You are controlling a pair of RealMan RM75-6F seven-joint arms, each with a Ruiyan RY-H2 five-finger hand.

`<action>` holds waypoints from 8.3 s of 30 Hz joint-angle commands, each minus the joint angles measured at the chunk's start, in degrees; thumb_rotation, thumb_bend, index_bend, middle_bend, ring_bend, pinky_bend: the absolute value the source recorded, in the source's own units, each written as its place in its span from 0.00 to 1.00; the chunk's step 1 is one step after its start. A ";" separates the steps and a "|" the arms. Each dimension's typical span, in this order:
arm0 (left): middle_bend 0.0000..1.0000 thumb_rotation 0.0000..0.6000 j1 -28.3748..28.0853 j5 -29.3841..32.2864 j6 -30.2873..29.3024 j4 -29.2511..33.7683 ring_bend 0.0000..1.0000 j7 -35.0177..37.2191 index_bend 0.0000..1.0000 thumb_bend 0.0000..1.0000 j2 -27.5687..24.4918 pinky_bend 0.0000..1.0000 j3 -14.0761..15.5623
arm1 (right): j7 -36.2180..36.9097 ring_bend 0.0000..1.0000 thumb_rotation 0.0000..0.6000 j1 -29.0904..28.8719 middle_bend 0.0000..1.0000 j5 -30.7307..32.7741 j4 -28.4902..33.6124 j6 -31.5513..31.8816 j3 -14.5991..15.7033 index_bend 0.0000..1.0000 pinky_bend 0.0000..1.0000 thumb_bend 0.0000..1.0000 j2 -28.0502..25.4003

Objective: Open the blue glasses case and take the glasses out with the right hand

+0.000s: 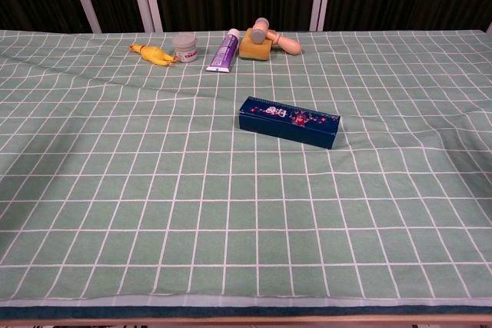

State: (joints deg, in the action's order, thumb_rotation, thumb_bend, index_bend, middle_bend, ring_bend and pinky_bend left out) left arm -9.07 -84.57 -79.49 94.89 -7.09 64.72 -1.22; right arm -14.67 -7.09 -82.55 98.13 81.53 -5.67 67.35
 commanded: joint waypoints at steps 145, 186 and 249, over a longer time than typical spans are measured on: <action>0.00 1.00 -1.91 6.59 6.37 3.74 0.00 7.11 0.00 0.00 -3.22 0.00 -1.04 | -32.10 0.00 1.00 -48.84 0.00 51.70 -25.02 -20.56 -16.35 0.21 0.24 0.61 43.17; 0.00 1.00 -1.78 7.03 6.31 4.06 0.00 8.25 0.00 0.00 -3.56 0.00 -1.25 | -33.25 0.00 1.00 -53.82 0.00 55.10 -37.94 -25.05 -18.89 0.19 0.24 0.81 43.72; 0.00 1.00 -1.94 6.74 6.61 3.75 0.00 9.00 0.00 0.00 -3.51 0.00 -1.20 | -32.08 1.00 1.00 -49.19 0.95 59.32 -3.83 -18.04 -10.62 0.29 1.00 0.51 36.24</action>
State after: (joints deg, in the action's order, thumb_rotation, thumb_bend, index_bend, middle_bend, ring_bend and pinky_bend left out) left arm -11.01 -77.84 -72.89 98.64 1.91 61.20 -2.42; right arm -46.58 -56.21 -23.53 92.83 63.44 -16.53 104.09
